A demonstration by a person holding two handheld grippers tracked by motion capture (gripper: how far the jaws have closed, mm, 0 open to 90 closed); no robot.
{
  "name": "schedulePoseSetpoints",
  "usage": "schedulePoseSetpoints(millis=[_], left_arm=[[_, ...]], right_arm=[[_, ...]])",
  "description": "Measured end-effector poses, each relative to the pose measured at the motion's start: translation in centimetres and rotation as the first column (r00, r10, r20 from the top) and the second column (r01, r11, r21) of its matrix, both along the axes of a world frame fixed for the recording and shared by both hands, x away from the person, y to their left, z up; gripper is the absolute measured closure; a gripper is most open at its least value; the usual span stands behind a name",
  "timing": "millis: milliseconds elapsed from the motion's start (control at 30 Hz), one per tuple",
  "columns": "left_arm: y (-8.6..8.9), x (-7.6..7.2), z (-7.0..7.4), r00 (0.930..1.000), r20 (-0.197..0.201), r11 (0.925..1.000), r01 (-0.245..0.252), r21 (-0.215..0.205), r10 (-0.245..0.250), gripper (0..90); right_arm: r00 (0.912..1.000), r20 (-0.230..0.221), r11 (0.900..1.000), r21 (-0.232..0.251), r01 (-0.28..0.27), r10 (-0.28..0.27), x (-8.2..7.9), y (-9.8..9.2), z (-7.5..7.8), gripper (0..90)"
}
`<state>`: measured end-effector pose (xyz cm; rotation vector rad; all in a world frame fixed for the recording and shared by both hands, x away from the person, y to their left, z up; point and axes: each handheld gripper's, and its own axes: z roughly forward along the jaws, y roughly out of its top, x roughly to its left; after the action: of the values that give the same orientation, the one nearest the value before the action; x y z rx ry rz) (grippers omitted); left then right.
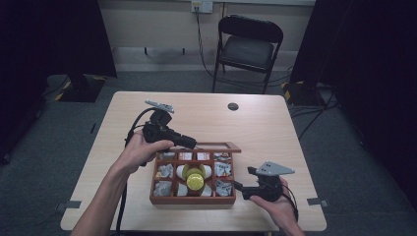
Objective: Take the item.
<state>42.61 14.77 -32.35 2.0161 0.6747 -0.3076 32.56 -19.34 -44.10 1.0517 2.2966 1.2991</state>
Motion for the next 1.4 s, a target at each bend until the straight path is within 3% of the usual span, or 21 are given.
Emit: schedulePoseSetpoints(millis=[200,433,500,567,767,1100,1400], left_arm=[[-0.1,0.0,0.0,1.0000,0.003,1.0000,0.001,0.002,-0.001,81.0],[0.0,0.1,0.1,1.0000,0.006,1.0000,-0.005,-0.001,0.005,80.9],[0.0,0.1,0.2,0.9998,0.011,0.9999,-0.015,-0.005,0.015,81.0],[0.0,0.1,0.2,0.9999,0.009,0.9999,-0.012,-0.003,0.012,81.0],[0.0,0.1,0.2,0.9999,0.007,0.9999,-0.012,-0.006,0.012,80.9],[0.0,0.1,0.1,1.0000,0.003,1.0000,-0.007,-0.005,0.007,81.0],[0.0,0.2,0.2,0.9999,0.011,1.0000,-0.008,0.000,0.008,81.0]], right_arm=[[0.9971,-0.022,0.997,0.020,-0.072,0.073,-0.1,2.3,0.1,28.5],[0.9935,-0.026,0.994,0.026,-0.110,0.111,0.0,4.0,0.5,35.3],[0.9875,-0.043,0.988,0.034,-0.150,0.152,0.2,5.0,0.6,40.5],[0.9858,-0.044,0.987,0.027,-0.161,0.162,0.2,5.4,0.5,40.6],[0.9686,-0.074,0.971,0.005,-0.238,0.237,0.4,8.1,0.3,41.7],[0.9641,-0.073,0.964,-0.054,-0.259,0.255,1.2,10.9,-0.7,38.7],[0.9671,-0.061,0.963,-0.098,-0.252,0.247,2.0,11.8,-1.3,36.8]])
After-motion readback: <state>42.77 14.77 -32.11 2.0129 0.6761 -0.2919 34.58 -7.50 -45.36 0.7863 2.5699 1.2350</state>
